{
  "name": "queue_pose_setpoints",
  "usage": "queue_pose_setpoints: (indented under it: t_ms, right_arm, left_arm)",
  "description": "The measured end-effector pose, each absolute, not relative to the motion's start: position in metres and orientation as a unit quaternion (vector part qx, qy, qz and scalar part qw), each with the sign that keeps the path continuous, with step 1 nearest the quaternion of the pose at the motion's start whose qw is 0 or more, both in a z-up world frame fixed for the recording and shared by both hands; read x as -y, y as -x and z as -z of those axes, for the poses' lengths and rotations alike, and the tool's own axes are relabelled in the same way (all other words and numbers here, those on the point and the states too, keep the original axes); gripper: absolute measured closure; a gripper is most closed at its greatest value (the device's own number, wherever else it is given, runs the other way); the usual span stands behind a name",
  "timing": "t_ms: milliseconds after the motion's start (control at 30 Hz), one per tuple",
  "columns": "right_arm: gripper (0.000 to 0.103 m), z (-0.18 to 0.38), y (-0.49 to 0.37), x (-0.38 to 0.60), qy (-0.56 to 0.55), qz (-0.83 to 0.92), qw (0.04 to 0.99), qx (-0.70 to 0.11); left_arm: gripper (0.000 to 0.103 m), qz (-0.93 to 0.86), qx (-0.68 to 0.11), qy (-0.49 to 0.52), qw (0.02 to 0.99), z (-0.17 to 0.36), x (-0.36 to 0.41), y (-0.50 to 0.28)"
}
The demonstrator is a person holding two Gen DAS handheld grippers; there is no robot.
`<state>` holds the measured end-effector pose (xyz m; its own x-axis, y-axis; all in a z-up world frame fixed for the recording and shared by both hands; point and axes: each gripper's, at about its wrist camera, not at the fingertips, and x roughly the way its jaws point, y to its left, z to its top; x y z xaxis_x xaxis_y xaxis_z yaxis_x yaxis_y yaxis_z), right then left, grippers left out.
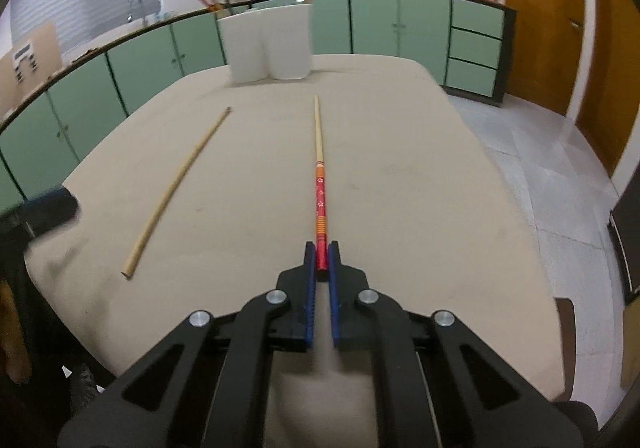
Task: Organize utensils
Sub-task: 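Grasp the last red-patterned chopstick with the right tool, then grasp the last plain wooden chopstick with the left tool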
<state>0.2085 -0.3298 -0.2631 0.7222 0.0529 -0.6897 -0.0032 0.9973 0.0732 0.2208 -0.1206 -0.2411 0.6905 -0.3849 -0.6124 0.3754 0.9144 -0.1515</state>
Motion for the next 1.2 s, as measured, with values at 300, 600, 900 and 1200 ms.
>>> queue_pose_setpoints:
  t_ms: [300,600,900,1200]
  right_arm:
    - [0.098,0.266,-0.207,0.326,-0.025,-0.030,0.928,-0.370]
    - [0.098,0.263,-0.206,0.303,0.013,-0.061,0.927,-0.369]
    - [0.095,0.263,-0.200,0.290,0.001,-0.072,0.926,-0.371]
    - [0.095,0.264,-0.204,0.291,-0.008,-0.077,0.925,-0.373]
  left_arm:
    - [0.067,0.210,-0.352,-0.021,0.912,0.274,0.157,-0.228]
    - [0.097,0.144,-0.327,-0.002,0.934,0.270,0.128,-0.230]
    - [0.084,0.125,-0.348,-0.010,0.929,0.272,0.110,-0.221]
    - [0.096,0.142,-0.351,-0.024,0.925,0.273,0.113,-0.224]
